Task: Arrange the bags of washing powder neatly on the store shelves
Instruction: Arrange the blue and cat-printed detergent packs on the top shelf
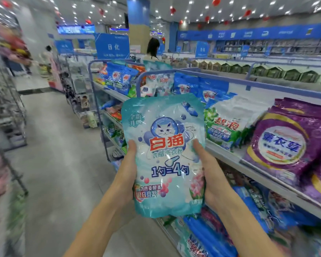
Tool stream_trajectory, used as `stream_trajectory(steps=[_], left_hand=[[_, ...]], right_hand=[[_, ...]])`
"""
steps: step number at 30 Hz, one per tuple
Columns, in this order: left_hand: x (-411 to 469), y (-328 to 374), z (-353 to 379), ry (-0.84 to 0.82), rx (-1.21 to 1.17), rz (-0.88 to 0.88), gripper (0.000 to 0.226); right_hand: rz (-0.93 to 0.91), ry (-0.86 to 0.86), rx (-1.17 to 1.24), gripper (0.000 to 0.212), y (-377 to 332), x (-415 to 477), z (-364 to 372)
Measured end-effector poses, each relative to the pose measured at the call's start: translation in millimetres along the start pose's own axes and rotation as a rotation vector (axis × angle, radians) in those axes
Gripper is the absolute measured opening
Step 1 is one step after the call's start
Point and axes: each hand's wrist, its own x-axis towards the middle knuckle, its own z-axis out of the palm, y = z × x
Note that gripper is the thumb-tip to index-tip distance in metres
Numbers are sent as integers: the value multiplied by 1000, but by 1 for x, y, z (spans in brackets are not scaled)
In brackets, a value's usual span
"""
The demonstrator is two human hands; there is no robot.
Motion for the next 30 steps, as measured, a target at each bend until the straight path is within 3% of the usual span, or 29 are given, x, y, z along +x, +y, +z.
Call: stream_trajectory(steps=[18, 30], left_hand=[[254, 125, -153, 198, -80, 70, 61], [460, 217, -270, 80, -16, 11, 65]], right_hand=[[204, -152, -40, 54, 52, 321, 144], [137, -41, -5, 57, 95, 522, 242]])
